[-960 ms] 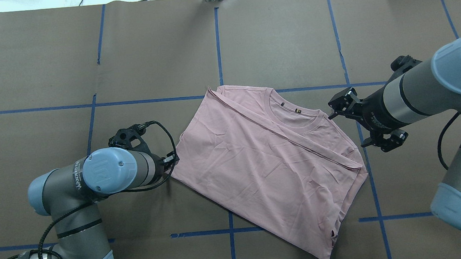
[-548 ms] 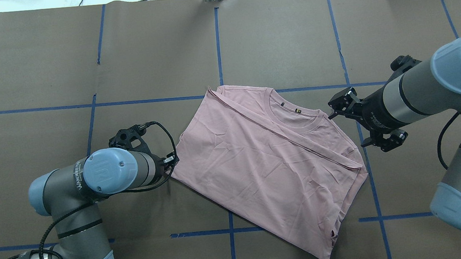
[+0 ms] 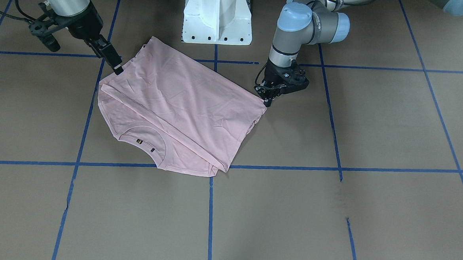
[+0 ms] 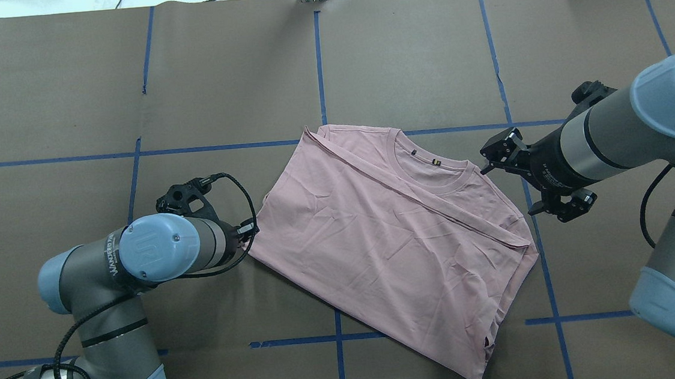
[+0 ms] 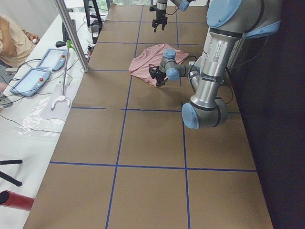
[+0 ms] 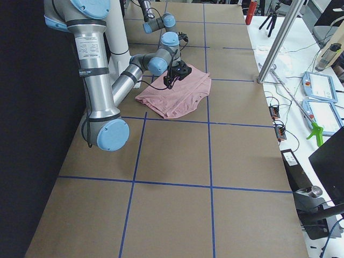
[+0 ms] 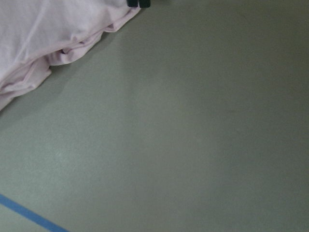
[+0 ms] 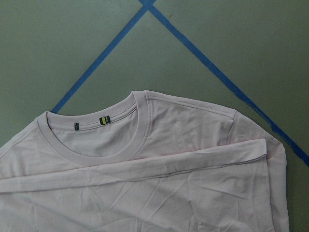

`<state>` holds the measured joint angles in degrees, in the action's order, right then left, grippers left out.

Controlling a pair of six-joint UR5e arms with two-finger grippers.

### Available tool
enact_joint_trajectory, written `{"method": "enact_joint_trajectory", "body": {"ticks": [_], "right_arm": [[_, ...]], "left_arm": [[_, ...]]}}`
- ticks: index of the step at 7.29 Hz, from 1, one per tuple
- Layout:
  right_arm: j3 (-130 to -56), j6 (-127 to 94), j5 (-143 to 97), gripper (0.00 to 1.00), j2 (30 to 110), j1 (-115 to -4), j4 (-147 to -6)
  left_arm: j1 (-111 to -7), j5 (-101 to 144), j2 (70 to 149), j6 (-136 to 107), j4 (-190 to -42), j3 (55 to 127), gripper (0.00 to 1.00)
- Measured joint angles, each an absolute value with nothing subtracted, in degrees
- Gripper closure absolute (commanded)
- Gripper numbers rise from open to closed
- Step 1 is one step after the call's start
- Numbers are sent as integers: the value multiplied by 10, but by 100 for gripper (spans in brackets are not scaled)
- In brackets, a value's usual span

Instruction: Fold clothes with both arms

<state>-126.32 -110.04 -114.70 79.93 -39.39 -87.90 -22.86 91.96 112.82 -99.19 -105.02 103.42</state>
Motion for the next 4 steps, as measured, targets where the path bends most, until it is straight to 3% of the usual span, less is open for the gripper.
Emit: {"method": "enact_joint_trajectory", "body": {"ticks": [4], "right_arm": [[-1263, -1104, -1143, 0, 796, -395, -879]], "left_arm": [[-293, 915, 1133, -879, -1024, 1047, 100]]}}
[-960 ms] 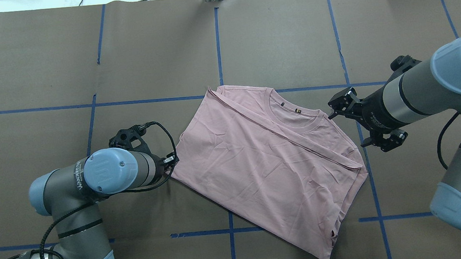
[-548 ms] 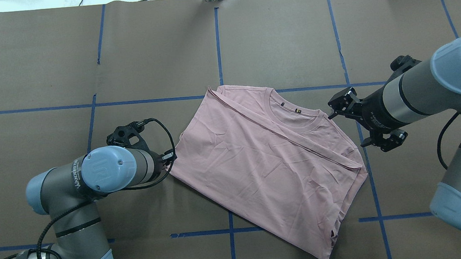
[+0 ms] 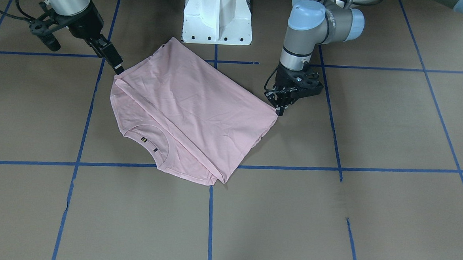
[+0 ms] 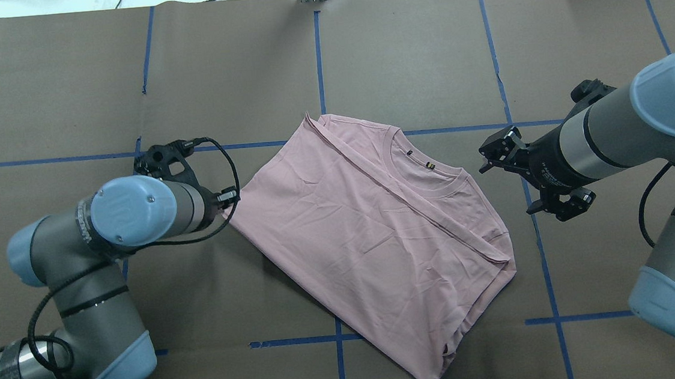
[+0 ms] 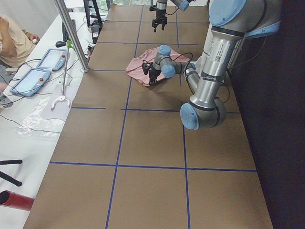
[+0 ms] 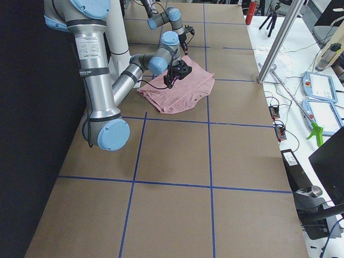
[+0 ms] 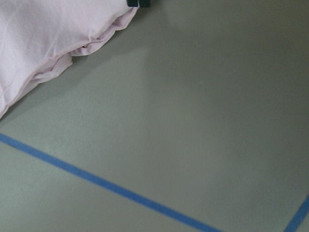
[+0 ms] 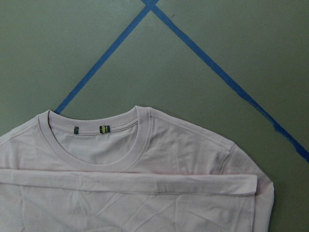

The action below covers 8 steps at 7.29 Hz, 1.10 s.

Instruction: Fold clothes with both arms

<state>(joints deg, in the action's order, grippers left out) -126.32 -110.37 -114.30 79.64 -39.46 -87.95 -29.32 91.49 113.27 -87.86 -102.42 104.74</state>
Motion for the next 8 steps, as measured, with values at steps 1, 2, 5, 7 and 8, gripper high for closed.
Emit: {"method": "enact_joint_trajectory", "body": {"ticks": [1, 2, 5, 7, 8], "right_arm": [[-1261, -1105, -1136, 0, 795, -394, -879], [-1258, -1105, -1131, 0, 791, -391, -878], [-1251, -1109, -1116, 0, 763, -380, -875], [-1243, -1109, -1115, 0, 742, -368, -876], [-1240, -1108, -1115, 0, 733, -363, -876]], "left_arm": [[-323, 915, 1152, -838, -1028, 1023, 100], [-355, 915, 1190, -807, -1040, 971, 100], [-436, 915, 1323, -732, -1176, 722, 100], [-457, 915, 1364, -719, -1246, 629, 68], [-460, 916, 1366, -719, -1256, 619, 68]]}}
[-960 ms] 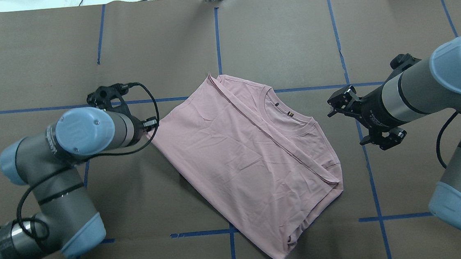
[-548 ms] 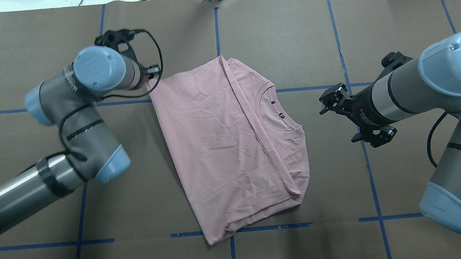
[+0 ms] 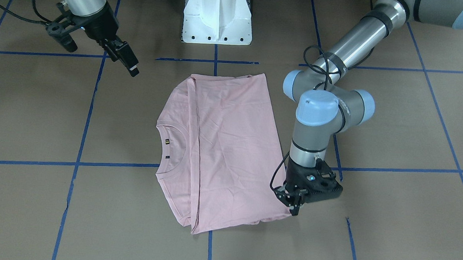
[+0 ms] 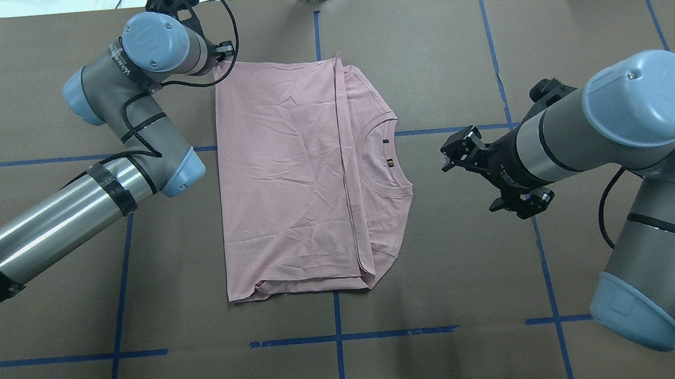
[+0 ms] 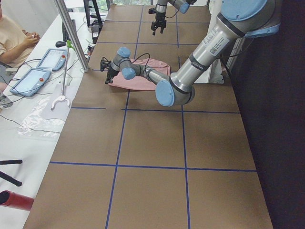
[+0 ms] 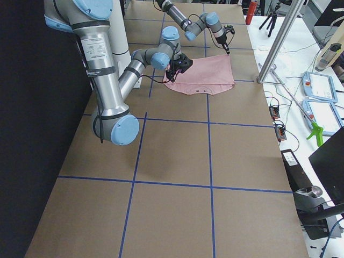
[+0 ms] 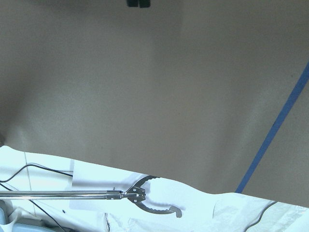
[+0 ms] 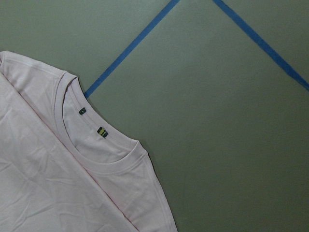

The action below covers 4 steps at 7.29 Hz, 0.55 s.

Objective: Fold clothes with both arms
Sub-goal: 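Move the right gripper down to the shirt's near corner by the collar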

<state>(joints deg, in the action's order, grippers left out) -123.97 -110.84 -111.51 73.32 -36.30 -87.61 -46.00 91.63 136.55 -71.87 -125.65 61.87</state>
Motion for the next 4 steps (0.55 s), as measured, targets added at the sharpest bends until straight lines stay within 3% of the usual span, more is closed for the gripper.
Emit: {"method": "enact_joint_trajectory", "body": {"ticks": [2, 4], "right_arm": [[-1228, -1108, -1107, 0, 711, -337, -876], [-1197, -1112, -1032, 0, 676, -263, -876]], "left_arm": [[-462, 927, 1338, -720, -1258, 659, 68], [-462, 978, 1259, -731, -1250, 786, 68]]}}
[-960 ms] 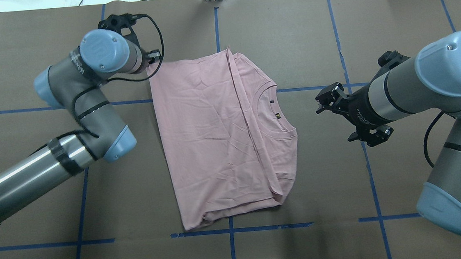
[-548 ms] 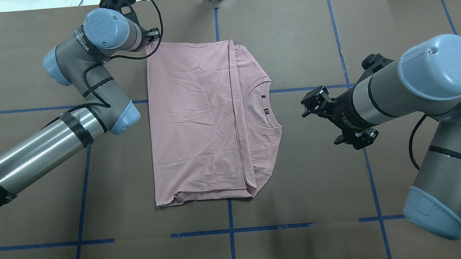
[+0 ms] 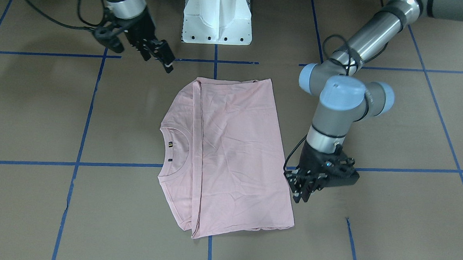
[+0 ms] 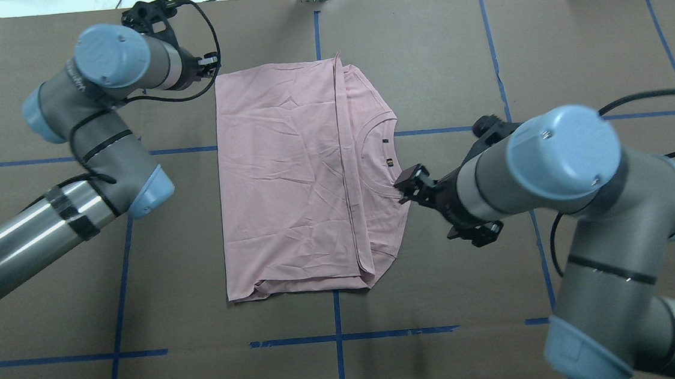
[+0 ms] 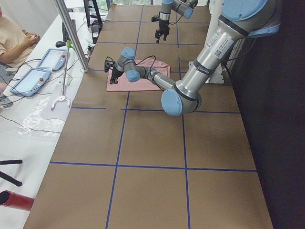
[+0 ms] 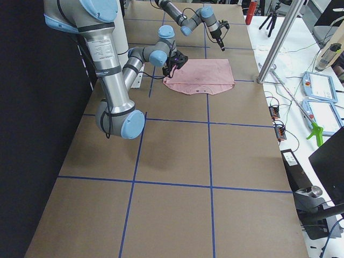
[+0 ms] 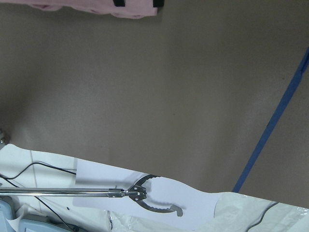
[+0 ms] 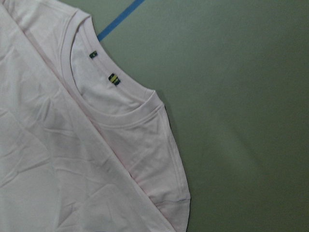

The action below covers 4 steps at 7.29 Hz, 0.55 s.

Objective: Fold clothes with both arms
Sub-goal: 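Move the right gripper down to the shirt's near corner by the collar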

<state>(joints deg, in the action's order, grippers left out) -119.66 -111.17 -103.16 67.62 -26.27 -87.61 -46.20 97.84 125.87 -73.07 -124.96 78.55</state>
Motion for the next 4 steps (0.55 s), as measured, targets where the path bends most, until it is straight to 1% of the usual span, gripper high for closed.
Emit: {"method": "enact_joint_trajectory", "body": {"ticks": [1, 3, 4], "right_arm": [[-1169, -1118, -994, 1, 655, -228, -876], [-1108, -1124, -952, 5, 617, -188, -875], [-1086, -1124, -938, 15, 608, -176, -874]], "left_arm": [[-462, 992, 1232, -735, -1238, 830, 68], [-462, 999, 1217, -742, -1216, 865, 68], [-462, 1000, 1216, -746, -1212, 869, 68]]}}
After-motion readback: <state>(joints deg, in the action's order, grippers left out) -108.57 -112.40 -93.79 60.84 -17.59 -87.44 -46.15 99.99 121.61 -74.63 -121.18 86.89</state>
